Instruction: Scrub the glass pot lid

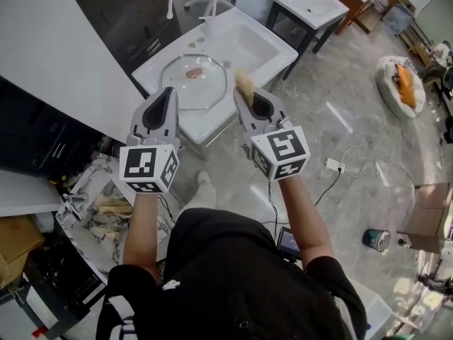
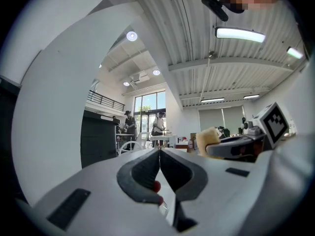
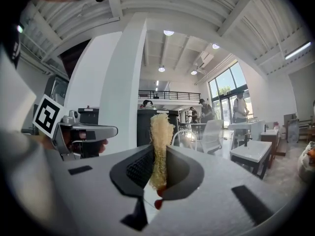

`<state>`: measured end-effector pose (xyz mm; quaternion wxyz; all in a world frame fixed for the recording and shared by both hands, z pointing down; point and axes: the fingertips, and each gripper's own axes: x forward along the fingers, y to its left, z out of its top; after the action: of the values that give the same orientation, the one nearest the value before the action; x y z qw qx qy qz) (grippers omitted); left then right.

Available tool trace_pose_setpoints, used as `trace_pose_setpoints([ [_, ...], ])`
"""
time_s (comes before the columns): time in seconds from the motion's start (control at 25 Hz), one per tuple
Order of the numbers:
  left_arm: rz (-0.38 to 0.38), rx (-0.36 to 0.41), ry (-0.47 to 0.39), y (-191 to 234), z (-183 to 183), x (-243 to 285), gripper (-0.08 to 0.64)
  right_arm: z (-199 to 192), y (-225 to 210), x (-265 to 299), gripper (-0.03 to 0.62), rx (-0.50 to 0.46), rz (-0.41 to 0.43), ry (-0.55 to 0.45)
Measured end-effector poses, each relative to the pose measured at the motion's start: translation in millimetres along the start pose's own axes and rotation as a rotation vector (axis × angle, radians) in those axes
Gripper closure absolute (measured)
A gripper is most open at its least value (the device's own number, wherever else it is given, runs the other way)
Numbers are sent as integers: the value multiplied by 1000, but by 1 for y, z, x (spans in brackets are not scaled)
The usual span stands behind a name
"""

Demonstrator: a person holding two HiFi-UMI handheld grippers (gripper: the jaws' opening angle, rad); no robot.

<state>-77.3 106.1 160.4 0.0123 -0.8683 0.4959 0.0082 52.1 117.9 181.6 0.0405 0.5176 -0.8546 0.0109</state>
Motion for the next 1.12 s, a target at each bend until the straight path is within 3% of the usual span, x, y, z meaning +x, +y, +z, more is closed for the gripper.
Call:
trace_pose_setpoints([
  [0.64, -41, -35, 42, 87, -17, 106, 555, 7, -32, 136, 581, 5, -2, 37],
  [1.12, -108, -60, 76, 117, -46, 148, 555, -13, -43, 196, 581, 12, -34, 77],
])
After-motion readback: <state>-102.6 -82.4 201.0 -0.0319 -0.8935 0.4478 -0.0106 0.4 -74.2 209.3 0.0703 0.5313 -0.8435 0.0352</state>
